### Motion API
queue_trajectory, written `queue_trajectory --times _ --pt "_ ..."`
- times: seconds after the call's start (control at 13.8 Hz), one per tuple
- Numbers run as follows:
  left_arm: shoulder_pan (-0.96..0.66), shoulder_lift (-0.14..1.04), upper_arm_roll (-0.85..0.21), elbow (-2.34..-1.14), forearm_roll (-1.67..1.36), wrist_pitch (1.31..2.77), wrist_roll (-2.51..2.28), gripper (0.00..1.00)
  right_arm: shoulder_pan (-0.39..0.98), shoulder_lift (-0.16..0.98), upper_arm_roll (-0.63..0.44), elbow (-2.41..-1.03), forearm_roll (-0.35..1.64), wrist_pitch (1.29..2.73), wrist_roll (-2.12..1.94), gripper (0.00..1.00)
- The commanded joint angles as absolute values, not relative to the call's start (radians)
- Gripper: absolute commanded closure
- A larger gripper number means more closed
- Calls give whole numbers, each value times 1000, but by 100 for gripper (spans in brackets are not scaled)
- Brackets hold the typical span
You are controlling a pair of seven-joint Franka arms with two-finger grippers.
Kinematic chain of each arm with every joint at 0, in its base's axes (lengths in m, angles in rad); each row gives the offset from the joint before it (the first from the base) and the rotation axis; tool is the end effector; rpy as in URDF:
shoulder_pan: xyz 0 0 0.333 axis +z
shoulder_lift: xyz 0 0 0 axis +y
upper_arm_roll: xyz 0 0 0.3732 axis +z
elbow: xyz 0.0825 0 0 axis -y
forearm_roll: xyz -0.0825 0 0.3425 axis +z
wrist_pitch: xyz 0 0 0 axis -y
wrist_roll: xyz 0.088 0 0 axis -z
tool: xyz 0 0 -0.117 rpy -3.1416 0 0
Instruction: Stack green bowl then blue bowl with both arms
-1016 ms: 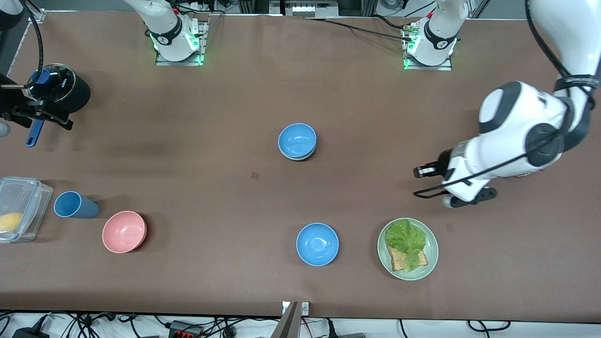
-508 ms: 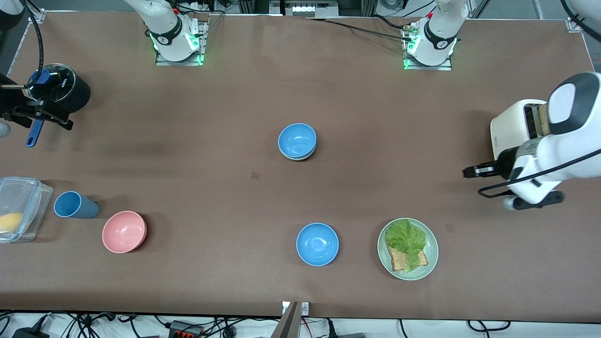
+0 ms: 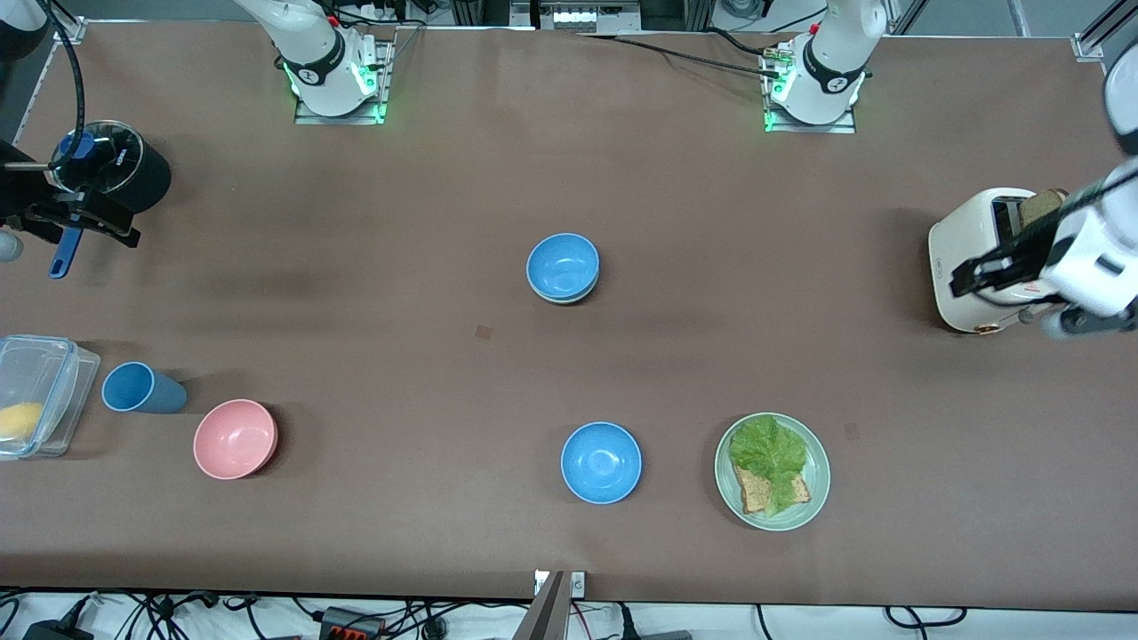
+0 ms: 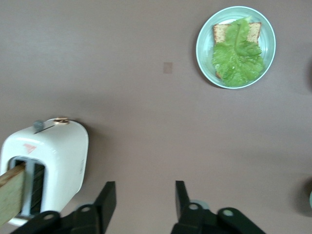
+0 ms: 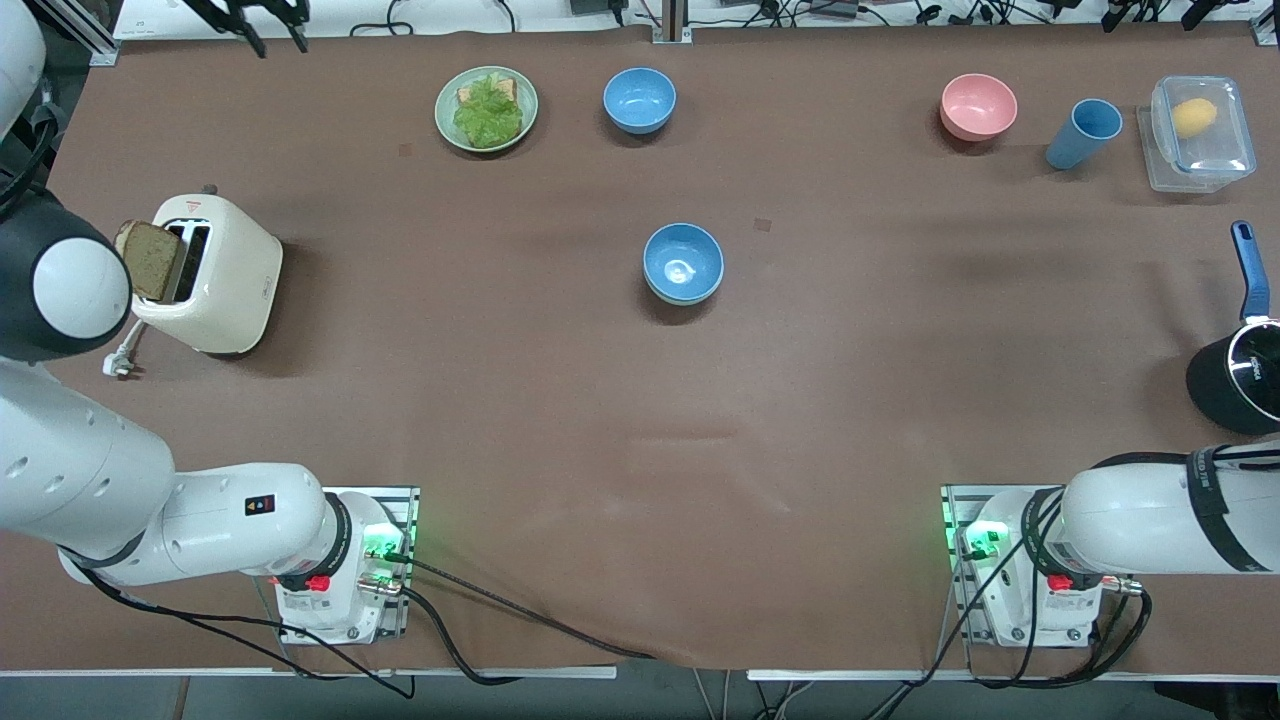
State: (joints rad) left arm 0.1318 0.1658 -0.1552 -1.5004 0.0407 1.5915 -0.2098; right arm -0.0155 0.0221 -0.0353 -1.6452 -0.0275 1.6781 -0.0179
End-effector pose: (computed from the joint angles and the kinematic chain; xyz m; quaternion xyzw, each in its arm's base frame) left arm 0.5704 -0.0003 0.6147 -0.9950 -0.0924 0.0352 0.0117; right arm 0.5280 -0.0295 0.6374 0.9998 -0.0150 0.0049 0.0142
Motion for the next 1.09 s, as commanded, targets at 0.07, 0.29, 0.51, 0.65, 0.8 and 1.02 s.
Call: queue_trajectory --times 0.07,0.29,0.51,0.65,0.8,1.02 --pt "113 137 -114 -1538 37 1595 -126 0 -17 23 -31 -1634 -34 1675 -31 0" --pt "107 120 -110 -1594 37 1609 -92 0 -17 21 -32 -1634 -34 1674 -31 0" --pt "110 65 -110 -1650 37 1657 -97 0 -17 21 -32 -1634 -34 1674 -31 0" --pt "104 34 -112 -1646 34 1646 -92 0 -17 21 -32 -1634 -34 1674 -31 0" --pt "103 20 -112 -1643 28 1628 -86 0 -17 21 -31 -1634 -34 1672 -31 0" --pt "101 26 -120 -1632 26 1618 -78 0 -17 21 -31 -1634 -34 1674 -31 0"
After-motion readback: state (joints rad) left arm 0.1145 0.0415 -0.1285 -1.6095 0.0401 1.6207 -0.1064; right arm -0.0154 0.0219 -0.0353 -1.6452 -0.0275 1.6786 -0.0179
